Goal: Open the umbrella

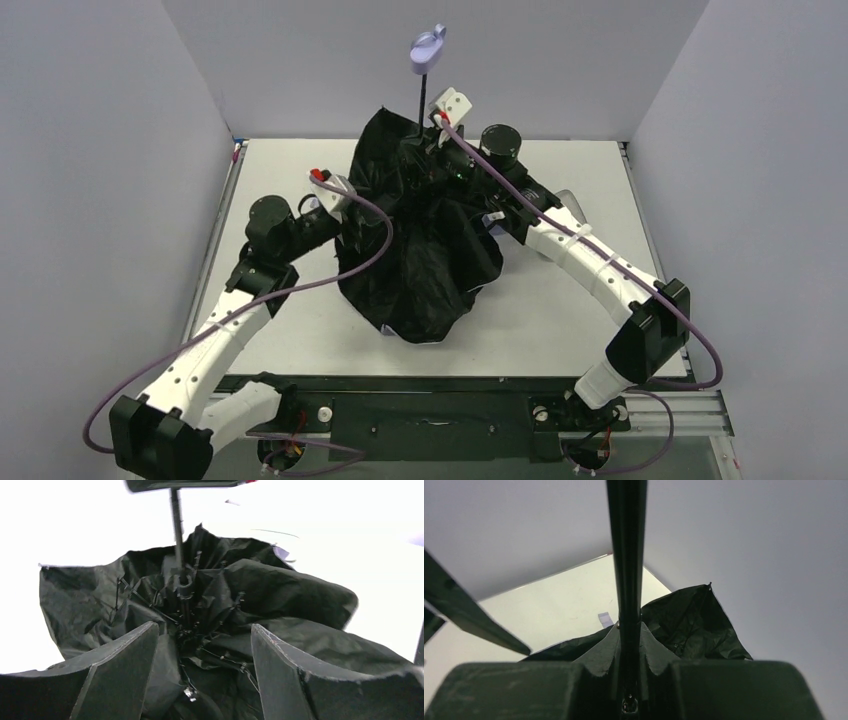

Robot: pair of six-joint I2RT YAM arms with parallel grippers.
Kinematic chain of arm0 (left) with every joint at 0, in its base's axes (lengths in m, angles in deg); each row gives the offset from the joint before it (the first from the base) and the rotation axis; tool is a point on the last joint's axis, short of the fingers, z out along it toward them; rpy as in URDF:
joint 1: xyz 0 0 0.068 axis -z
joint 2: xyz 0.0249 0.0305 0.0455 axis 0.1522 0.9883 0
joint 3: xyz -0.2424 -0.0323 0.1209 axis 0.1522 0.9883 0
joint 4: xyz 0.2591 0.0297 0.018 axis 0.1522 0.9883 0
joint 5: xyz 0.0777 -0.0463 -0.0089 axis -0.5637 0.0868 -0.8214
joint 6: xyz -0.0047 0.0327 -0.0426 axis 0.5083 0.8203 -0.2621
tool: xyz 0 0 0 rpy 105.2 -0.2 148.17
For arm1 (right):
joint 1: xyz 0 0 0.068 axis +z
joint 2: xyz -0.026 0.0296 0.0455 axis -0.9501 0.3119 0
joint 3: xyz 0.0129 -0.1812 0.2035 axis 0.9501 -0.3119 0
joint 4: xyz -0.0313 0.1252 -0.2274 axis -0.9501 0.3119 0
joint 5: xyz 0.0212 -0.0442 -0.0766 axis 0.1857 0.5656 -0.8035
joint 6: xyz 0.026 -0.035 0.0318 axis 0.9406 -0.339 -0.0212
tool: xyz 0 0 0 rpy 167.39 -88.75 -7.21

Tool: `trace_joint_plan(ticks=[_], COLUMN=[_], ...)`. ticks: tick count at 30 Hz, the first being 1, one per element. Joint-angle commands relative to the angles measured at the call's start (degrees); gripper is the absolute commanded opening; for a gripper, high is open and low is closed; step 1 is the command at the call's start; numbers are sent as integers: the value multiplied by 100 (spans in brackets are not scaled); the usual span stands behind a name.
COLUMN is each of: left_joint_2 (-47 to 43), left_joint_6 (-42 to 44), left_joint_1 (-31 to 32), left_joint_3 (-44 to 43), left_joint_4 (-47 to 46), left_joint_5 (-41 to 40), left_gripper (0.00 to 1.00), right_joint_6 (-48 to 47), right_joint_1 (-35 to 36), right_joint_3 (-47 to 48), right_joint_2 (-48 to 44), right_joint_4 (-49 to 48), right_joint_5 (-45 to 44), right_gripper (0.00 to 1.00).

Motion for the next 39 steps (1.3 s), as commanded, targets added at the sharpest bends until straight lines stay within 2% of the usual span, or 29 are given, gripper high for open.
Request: trace_joint_plan(ticks=[1,5,10,18,21,24,28,33,39], left_joint_2=[555,1098,1592,2106,2330,2469,2659,2777,2918], left_joint_6=[-1112,-884,-300,1017,1040,1136,1127,1151,976], left_joint_1=[-169,-142,112,630,628,599,436,228,21], left_joint_3=[-133,-271,-517,-1051,-1276,-1314,-1081,-754,-655], left_joint_4=[-1885,-2647,-3139,-3237,-3133,-2975,-2918,-2442,-1787], left_joint_5=[-344,-55,-12,101,57,-33,-111,-112,-153], left_gripper=[64,60,53,42,34,21,12,11,16], right_joint_6=[-68,17,138,458,595,727,868,1042,1320], right_joint_1=[117,216,266,276,280,278,254,169,4], right_joint_3=[642,697,699,773,807,878,1066,1397,1830], right_joint_2=[-506,-598,-698,-814,-856,-903,-933,-927,-840], right_joint_4=[-361,-199,-81,13,23,-29,-119,-275,-573], right_joint_5=[-171,-239,-267,19,179,282,272,284,335], right_gripper=[0,0,0,0,0,0,0,0,0])
